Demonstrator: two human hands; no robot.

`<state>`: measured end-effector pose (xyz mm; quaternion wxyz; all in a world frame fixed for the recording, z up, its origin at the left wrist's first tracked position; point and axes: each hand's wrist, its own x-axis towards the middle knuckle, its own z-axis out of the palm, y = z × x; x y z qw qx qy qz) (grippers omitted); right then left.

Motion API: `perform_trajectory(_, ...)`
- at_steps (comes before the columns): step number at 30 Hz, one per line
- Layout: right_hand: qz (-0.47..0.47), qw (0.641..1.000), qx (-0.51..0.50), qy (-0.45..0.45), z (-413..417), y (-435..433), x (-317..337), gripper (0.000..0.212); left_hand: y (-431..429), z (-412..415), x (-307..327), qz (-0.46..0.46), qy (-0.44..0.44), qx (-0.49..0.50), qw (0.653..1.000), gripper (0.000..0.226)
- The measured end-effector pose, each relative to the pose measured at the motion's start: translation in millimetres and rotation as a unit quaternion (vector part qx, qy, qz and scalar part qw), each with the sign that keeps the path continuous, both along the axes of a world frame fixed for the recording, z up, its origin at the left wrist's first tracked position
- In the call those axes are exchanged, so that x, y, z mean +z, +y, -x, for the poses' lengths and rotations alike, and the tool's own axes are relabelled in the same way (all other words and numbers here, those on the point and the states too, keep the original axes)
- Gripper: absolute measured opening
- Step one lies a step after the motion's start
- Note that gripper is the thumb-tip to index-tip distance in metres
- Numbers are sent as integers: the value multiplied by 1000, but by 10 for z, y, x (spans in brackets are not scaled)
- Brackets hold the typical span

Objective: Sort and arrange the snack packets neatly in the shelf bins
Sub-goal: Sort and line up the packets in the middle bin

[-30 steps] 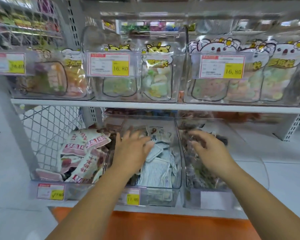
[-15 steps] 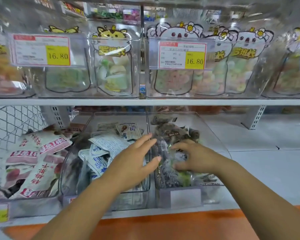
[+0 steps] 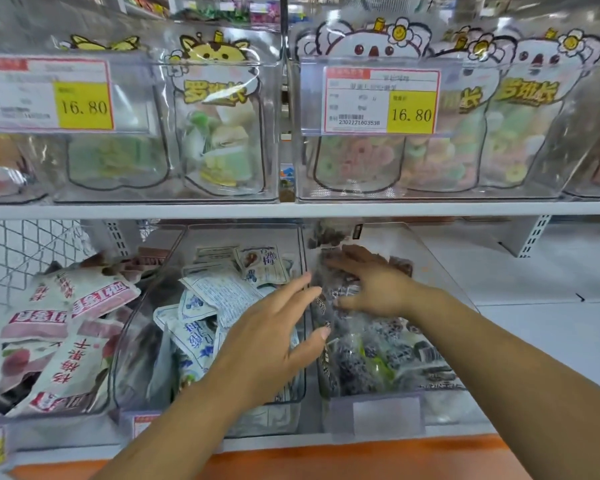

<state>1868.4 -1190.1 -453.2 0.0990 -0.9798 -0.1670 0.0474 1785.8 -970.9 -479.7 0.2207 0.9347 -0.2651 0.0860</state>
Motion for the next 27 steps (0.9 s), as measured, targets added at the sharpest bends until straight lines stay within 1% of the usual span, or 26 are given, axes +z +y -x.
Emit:
perform_trajectory(3,9,998,46,-34,66,-116,-43,59,17,5,22,-9,0,6,1000,68)
perform_trajectory(5,17,998,44,-36,179,-245,19,54,22,5,34,-16,-1,9,1000,68)
perform_trajectory(7,53,998,30,-6,309,-396,121,42,28,-1,56,-25,-4,9,1000,68)
perform_trajectory(8,92,995,26,25,368,-458,162,32,38,-1,66,-29,-4,9,1000,68)
perform_trajectory(9,129,990,30,54,440,-496,215,27,42,0,80,-32,-4,7,999,70)
perform_trajectory(10,142,987,32,73,510,-496,265,30,49,-2,91,-37,-6,7,999,71)
perform_trajectory(11,102,992,26,74,530,-470,291,35,56,-3,100,-42,-8,6,999,73)
perform_trajectory(13,-46,999,-8,13,470,-357,350,40,58,-4,125,-50,-16,7,999,75)
perform_trajectory(14,-87,995,-25,-35,369,-289,359,40,60,-8,135,-53,-20,10,998,76)
perform_trajectory(15,-92,992,-40,-73,233,-232,352,37,62,-10,144,-55,-22,12,998,76)
perform_trajectory(16,-76,992,-64,-79,94,-185,315,33,62,-8,150,-57,-22,14,998,75)
perform_trajectory(17,-52,993,-91,-59,-27,-137,264,40,60,-4,152,-56,-18,14,998,74)
perform_trajectory(19,-16,992,-125,27,-171,-55,122,94,58,3,148,-52,-11,16,998,70)
perform_trajectory(20,8,991,-125,51,-207,-27,44,111,56,1,144,-52,-9,17,998,69)
perform_trajectory(21,25,991,-120,53,-252,-19,-28,116,56,-3,141,-53,-9,17,998,68)
perform_trajectory(23,21,993,-112,31,-332,-46,-91,109,55,-12,134,-55,-8,17,998,69)
perform_trajectory(27,-17,996,-81,13,-256,-90,-42,74,64,-31,118,-48,-3,17,999,70)
